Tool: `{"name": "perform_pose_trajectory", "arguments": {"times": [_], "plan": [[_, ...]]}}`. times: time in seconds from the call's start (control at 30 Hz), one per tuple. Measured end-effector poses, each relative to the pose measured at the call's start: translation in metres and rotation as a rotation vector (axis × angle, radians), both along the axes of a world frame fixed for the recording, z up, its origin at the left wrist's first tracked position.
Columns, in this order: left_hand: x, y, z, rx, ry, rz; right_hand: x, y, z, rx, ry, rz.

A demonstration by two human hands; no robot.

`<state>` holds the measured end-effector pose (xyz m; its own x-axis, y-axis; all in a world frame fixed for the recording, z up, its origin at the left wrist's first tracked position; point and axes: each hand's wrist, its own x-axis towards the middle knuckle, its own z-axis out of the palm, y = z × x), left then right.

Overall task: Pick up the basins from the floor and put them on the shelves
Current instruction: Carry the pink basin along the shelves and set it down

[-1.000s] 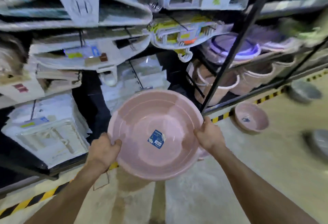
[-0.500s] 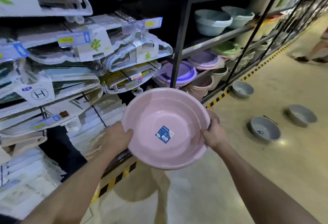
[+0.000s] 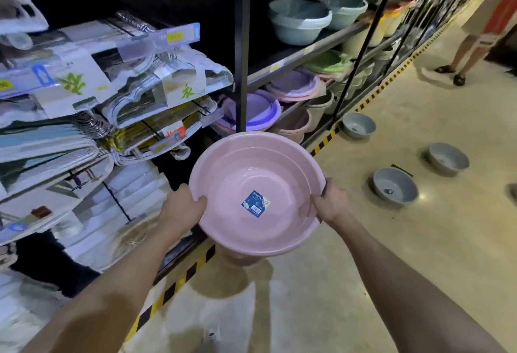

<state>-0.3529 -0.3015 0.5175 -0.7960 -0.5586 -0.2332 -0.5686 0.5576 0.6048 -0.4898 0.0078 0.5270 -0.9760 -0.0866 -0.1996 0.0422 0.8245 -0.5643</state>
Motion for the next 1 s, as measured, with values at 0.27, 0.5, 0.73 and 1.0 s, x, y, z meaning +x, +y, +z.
{"name": "perform_pose_trajectory", "arguments": {"times": [0.27,0.5,0.73,1.0], "plan": [[-0.074,-0.047,-0.049,-0.003,-0.067,-0.123,-0.056,-0.031,-0.039,0.069,-0.01,-0.058],[-0.119,-0.071,-0.102,-0.014,-0.127,-0.091,-0.093,-0.056,-0.102,0.076,-0.083,-0.081],[-0.139,-0.07,-0.218,0.042,-0.114,0.066,-0.124,-0.07,-0.221,0.1,-0.105,-0.038],[-0.135,-0.083,-0.427,-0.014,-0.114,0.071,-0.131,-0.073,-0.433,0.144,-0.102,0.025]]}}
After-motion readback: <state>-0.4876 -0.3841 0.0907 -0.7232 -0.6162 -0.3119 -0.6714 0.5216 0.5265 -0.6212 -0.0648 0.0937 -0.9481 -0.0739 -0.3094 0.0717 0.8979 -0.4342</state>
